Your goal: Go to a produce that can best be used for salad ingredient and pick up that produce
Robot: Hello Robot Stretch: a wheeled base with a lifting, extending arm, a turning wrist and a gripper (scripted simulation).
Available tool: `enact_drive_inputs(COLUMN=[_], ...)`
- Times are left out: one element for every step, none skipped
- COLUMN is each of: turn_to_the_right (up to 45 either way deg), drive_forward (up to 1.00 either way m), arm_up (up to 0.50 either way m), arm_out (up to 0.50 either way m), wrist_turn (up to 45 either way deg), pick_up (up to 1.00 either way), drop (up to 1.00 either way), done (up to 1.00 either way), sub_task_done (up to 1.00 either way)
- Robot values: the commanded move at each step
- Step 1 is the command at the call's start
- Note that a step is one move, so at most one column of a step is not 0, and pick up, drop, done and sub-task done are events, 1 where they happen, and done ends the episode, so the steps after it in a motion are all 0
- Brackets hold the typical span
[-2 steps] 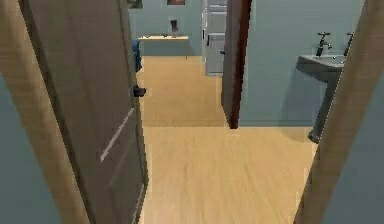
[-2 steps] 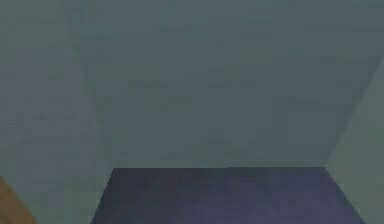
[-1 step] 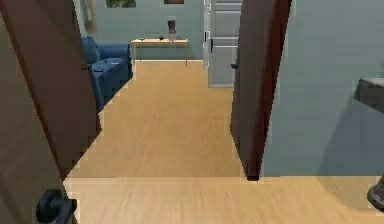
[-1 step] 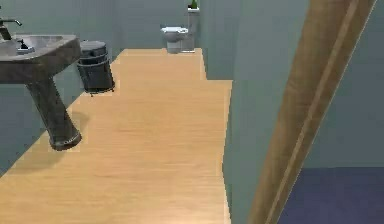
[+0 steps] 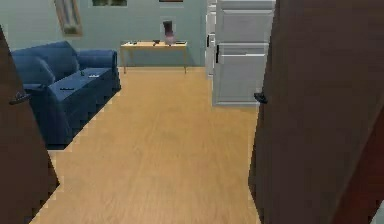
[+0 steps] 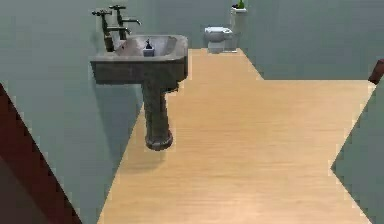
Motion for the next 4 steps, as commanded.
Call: enact_drive_inputs(turn_to_the_right=[0.0,0.0,0.0,3.0], drive_forward=[1.00,1.00,1.00,0.00], arm_up=[0.00,0.00,0.00,0.00], arm_out=[0.00,0.00,0.00,0.00], wrist_turn=[0.0,0.0,0.0,0.0], pick_up=[0.00,0.00,0.00,0.00], drop=[0.00,0.00,0.00,0.00], done=[0.00,0.00,0.00,0.00], sub_task_done=[0.00,0.00,0.00,0.00])
